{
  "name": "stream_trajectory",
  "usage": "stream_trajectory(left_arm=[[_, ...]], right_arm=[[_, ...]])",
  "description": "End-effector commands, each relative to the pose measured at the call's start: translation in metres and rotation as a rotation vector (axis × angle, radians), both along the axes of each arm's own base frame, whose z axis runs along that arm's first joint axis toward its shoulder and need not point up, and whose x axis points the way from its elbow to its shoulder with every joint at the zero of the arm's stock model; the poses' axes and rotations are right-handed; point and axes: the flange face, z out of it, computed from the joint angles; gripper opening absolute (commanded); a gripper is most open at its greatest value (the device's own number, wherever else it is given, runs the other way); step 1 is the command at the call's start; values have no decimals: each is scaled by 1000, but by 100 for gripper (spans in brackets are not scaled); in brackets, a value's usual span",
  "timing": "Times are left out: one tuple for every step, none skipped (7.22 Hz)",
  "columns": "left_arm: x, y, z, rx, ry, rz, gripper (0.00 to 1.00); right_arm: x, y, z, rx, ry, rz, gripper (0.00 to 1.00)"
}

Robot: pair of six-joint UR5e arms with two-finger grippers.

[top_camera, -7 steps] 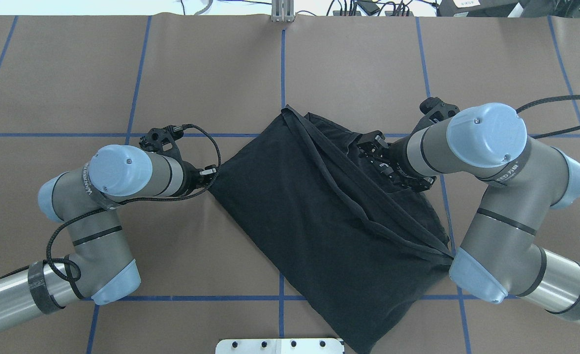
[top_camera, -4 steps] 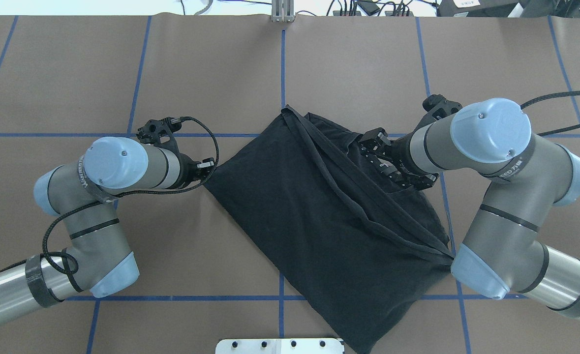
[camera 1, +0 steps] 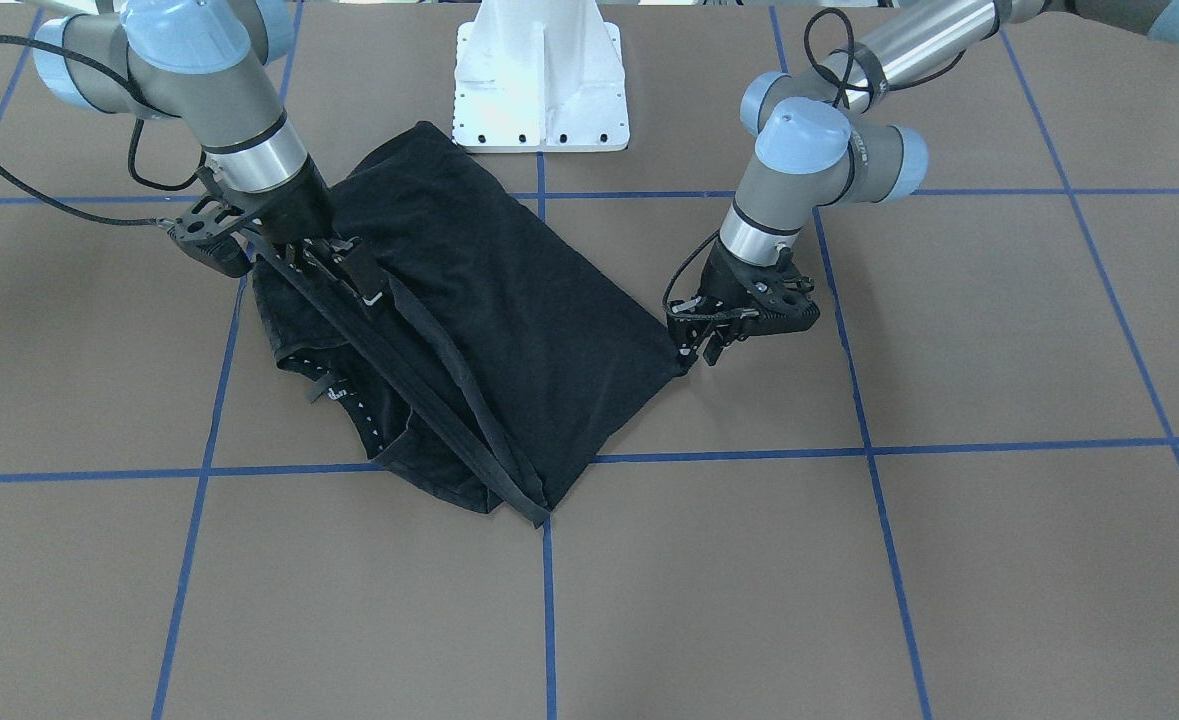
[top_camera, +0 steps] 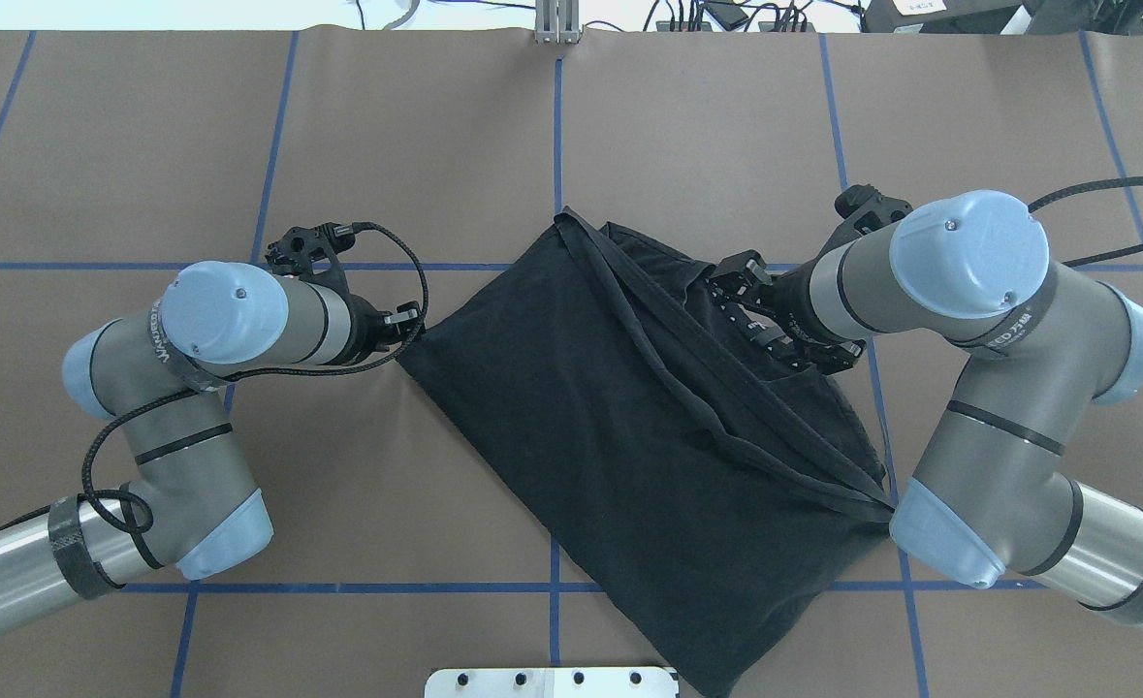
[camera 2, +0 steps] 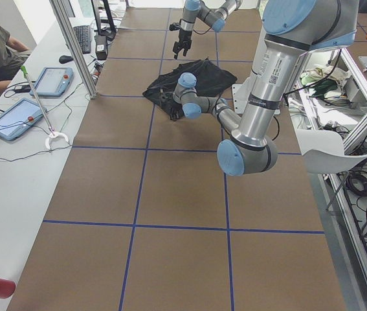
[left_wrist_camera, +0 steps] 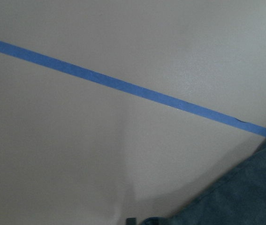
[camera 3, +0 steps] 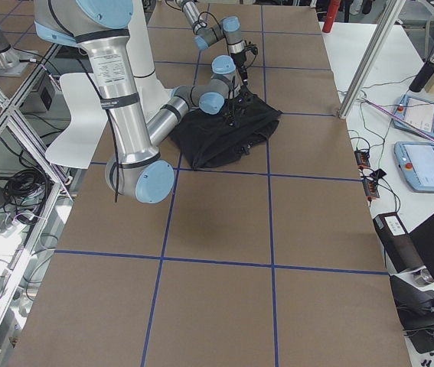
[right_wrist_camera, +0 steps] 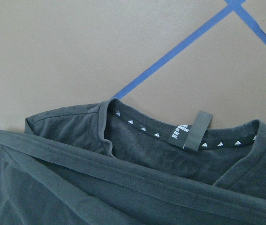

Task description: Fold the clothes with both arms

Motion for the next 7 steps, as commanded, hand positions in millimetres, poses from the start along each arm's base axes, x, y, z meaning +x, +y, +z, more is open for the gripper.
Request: stream_trajectory(left_arm=[[5,0,7,-8,-11,3,54],[10,-3,3,-7,-10,3,54],[15,-6,0,-8,-9,4,53],[15,-6,1,-10,-10,5,50],[16,-5,3,-13,-13,9,46],[18,-3,4,-15,-14,14,35],[16,-2,-1,-11,-6,13,0]], right_arm=[[0,0,0,0,-1,0,100],[0,0,1,-1,2,0,100],[1,-1,0,0,1,2,100],[1,-1,1,-1,2,2,100],[1,-1,1,-1,2,3,100],[1,-1,1,-1,2,3,100],[1,-1,1,-1,2,3,100]])
